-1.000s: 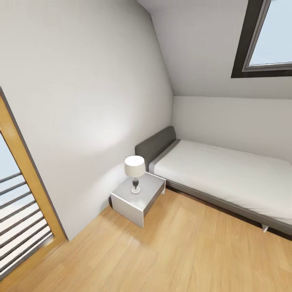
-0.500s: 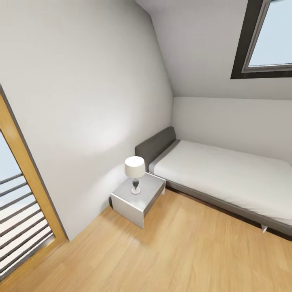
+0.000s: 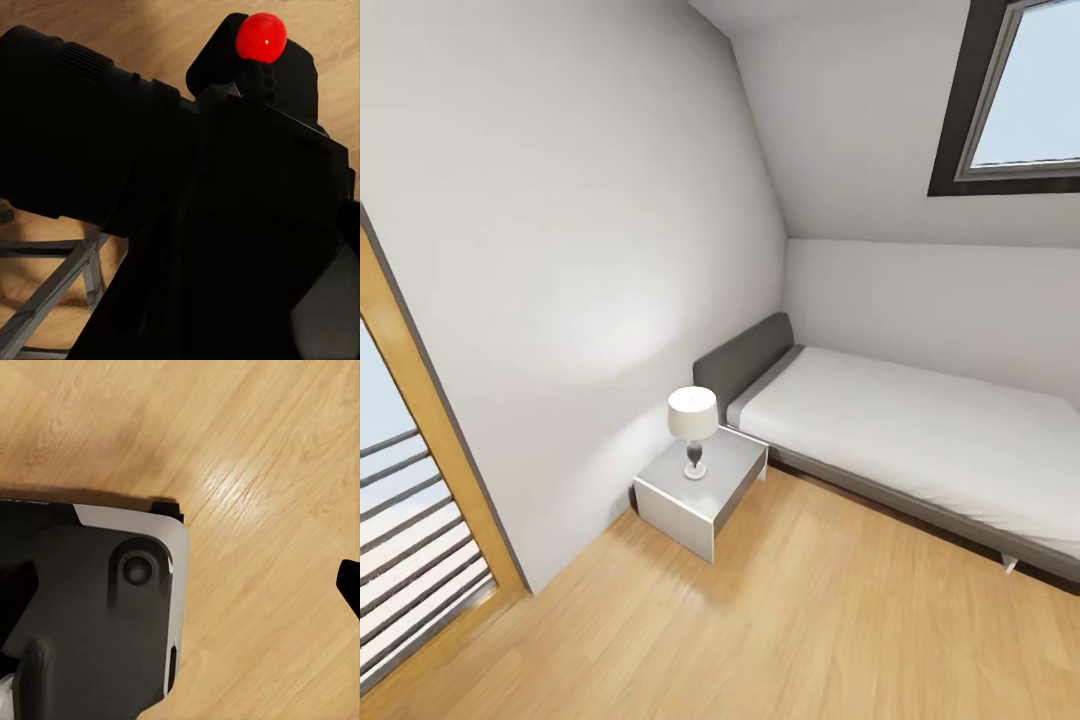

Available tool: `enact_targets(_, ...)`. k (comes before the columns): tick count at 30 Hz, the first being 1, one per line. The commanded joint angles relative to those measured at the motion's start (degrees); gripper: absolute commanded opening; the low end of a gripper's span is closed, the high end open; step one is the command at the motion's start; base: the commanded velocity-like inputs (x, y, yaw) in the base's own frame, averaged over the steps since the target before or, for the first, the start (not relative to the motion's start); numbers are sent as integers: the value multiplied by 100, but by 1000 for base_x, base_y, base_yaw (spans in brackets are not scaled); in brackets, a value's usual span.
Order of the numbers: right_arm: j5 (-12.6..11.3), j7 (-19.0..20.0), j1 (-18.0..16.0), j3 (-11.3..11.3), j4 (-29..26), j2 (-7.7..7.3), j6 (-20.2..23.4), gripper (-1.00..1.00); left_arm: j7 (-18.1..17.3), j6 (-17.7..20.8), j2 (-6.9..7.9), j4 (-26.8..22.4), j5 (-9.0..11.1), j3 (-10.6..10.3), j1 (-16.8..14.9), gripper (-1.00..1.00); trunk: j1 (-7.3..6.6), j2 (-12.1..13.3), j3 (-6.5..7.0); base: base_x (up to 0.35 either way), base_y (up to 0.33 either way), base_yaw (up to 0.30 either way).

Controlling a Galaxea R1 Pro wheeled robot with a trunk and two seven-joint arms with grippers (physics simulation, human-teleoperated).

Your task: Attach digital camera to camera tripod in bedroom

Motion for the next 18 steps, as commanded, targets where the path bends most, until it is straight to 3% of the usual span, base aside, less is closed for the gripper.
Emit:
enact_targets(1,48,9,-9,-48,18,-4,-34,100,20,-16,4,-4,31,-47,-3,-100,-20,31,7,0,0,0)
enact_targets(9,47,9,-9,-48,19,-10,-33,100,-428,-38,65,1,34,-43,5,-100,-187,337,144,0,0,0)
enact_targets(18,49,9,-9,-43,18,-14,-39,100,-565,-38,93,4,38,-48,7,-100,-187,337,144,0,0,0)
